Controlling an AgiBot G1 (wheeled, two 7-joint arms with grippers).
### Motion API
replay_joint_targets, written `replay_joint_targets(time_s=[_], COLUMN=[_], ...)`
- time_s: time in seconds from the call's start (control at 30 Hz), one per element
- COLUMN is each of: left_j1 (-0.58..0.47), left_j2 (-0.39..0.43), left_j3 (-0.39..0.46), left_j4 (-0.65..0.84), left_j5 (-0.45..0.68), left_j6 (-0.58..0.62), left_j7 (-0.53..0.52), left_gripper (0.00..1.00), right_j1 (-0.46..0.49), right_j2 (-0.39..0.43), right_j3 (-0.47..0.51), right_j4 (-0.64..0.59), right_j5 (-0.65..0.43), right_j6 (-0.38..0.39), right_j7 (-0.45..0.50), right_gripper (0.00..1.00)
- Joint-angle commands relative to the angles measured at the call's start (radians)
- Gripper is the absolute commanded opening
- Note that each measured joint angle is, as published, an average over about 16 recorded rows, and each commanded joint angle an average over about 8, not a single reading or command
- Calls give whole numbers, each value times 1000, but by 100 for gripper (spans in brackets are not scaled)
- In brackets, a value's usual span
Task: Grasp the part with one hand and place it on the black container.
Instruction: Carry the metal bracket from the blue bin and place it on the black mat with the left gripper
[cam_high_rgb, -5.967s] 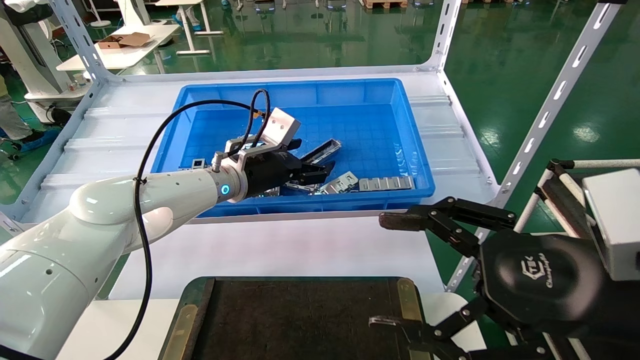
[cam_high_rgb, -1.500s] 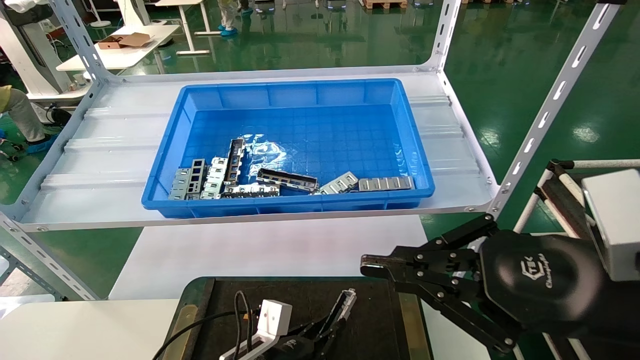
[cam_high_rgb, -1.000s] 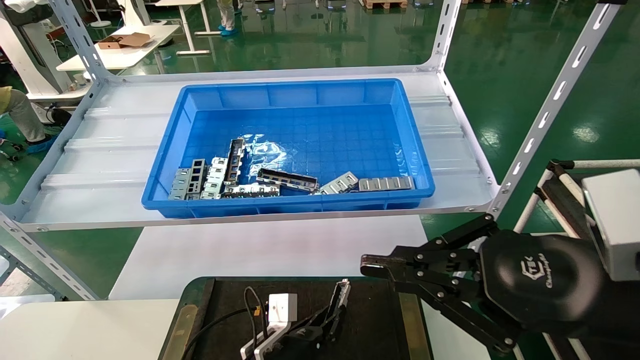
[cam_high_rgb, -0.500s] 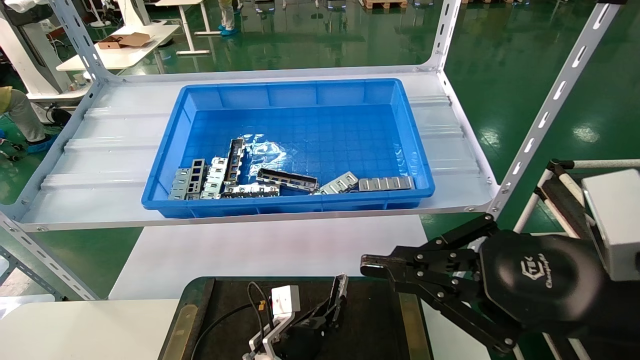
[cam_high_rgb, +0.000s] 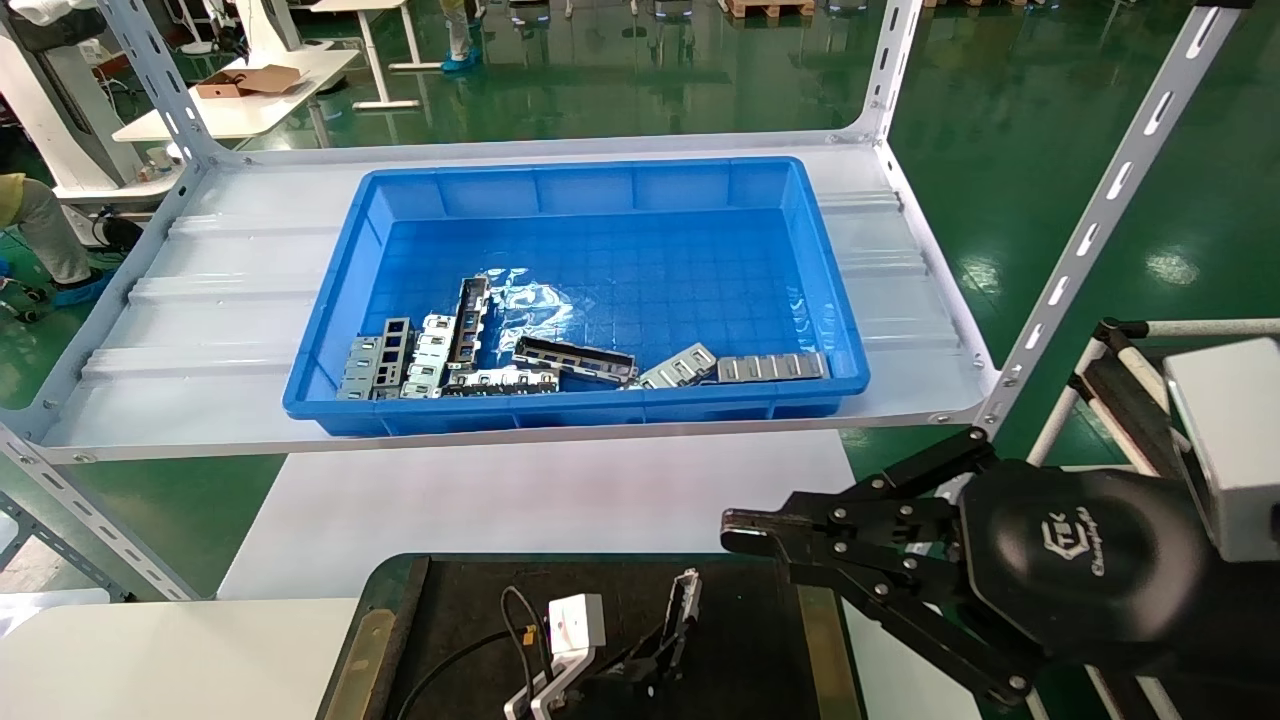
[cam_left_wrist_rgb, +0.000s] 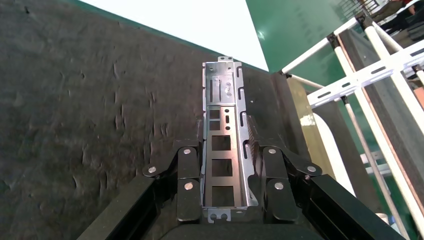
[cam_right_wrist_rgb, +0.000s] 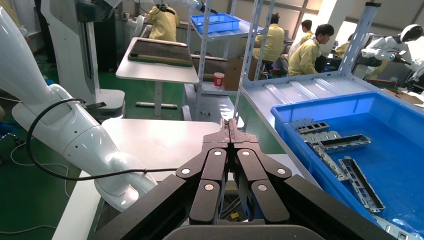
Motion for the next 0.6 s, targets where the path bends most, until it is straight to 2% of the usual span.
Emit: replay_joint_targets(time_s=[0.03, 0.53, 0.6], left_j1=[-2, -18, -19], left_j2=[1, 2, 2], left_j3=[8, 54, 61], left_j4=[1, 4, 6], left_j5=[0, 53, 62], left_j6=[-6, -62, -68], left_j7=[-6, -74, -86], left_gripper=[0, 0, 2], right_j1=[0, 0, 0], right_j2=[0, 0, 0], right_j3=[0, -1, -1], right_j4=[0, 0, 0], right_j5=[0, 1, 1], right_j6=[0, 0, 0], right_j7=[0, 0, -1], right_gripper=[0, 0, 0])
